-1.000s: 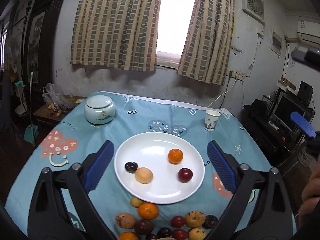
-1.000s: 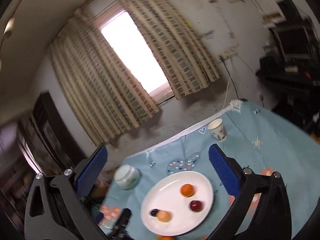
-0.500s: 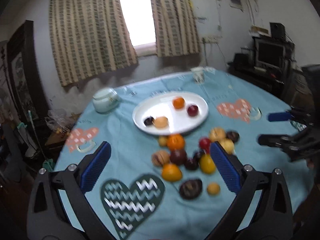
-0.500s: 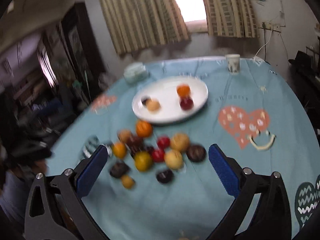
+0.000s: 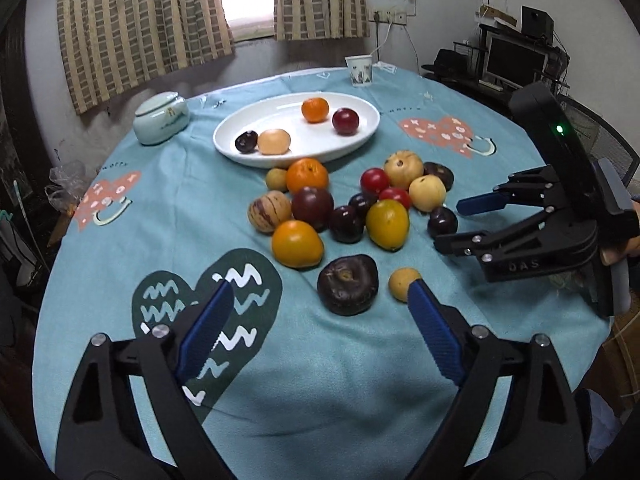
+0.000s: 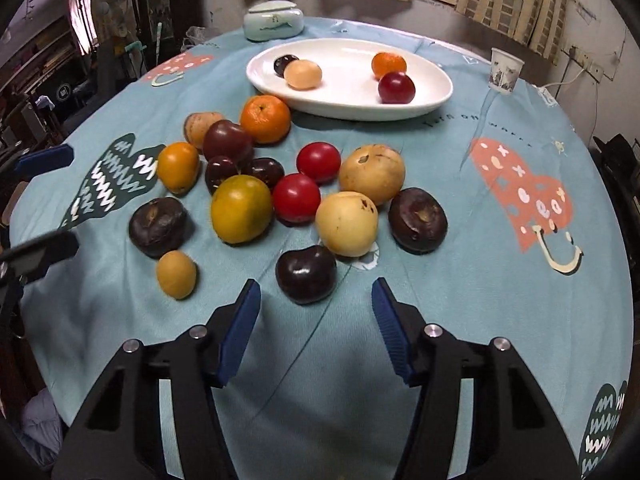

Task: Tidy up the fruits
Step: 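Grasp a large dark plum with the left tool while the right tool grasps a dark cherry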

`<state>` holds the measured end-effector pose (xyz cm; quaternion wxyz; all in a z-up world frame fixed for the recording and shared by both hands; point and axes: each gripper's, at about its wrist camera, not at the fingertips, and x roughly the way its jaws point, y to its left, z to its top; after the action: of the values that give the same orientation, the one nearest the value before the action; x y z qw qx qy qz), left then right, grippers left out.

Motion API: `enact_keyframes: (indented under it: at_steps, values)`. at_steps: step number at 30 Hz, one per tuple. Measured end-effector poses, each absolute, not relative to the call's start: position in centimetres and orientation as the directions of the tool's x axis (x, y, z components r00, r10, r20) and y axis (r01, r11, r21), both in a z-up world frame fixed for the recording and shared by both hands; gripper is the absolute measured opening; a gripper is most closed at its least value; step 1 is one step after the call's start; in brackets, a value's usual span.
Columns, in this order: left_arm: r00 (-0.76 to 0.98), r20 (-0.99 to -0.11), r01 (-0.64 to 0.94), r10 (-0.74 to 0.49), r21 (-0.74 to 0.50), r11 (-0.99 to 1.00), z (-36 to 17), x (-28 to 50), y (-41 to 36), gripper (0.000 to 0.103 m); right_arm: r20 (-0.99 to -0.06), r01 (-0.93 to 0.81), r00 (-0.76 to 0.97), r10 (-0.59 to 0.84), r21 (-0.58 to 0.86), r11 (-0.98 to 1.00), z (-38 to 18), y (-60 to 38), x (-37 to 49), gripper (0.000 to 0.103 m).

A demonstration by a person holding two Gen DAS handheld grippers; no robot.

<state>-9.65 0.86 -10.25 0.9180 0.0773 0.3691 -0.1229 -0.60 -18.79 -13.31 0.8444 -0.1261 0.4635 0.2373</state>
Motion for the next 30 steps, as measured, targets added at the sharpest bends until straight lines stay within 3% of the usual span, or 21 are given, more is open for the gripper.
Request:
enact_keyframes:
  at_steps: [4, 10, 13, 20, 24, 30]
  values:
    - [0.669, -0.723, 0.284, -0.171, 0.036, 0.958, -11.2, -8.7, 0.4, 0.088, -0.838, -0.549, 0.45, 0.308, 0.012, 0.836, -13.6, -18.3, -0.1, 0.034]
    - [0.613, -0.771, 0.261, -0.173, -0.009, 0.965, -12.9, -6.5, 0.0, 0.064, -0.822, -0.573, 0.456, 0.34, 0.021, 0.819, -13.2, -19.4, -0.8, 0.033]
    - [0.588, -0.784, 0.254, -0.199, -0.055, 0.966, -13.2, -5.6, 0.0, 0.063, -0.819, -0.57, 0.453, 0.353, 0.038, 0.821, -13.3, -20.2, -0.8, 0.033]
    - [0.534, -0.832, 0.229, -0.15, -0.028, 0.973, -14.7, -4.1, -1.7, 0.061, -0.815, -0.577, 0.445, 0.372, 0.057, 0.815, -13.5, -20.5, -0.8, 0.033]
    - [0.539, -0.83, 0.215, -0.147, -0.034, 0.976, -14.5, -4.0, -1.6, 0.045, -0.813, -0.579, 0.446, 0.375, 0.058, 0.813, -13.4, -20.9, -1.0, 0.033]
    - [0.561, -0.81, 0.221, -0.17, -0.051, 0.974, -13.6, -4.9, -1.3, 0.045, -0.811, -0.571, 0.452, 0.371, 0.056, 0.819, -13.0, -21.5, -1.3, 0.033]
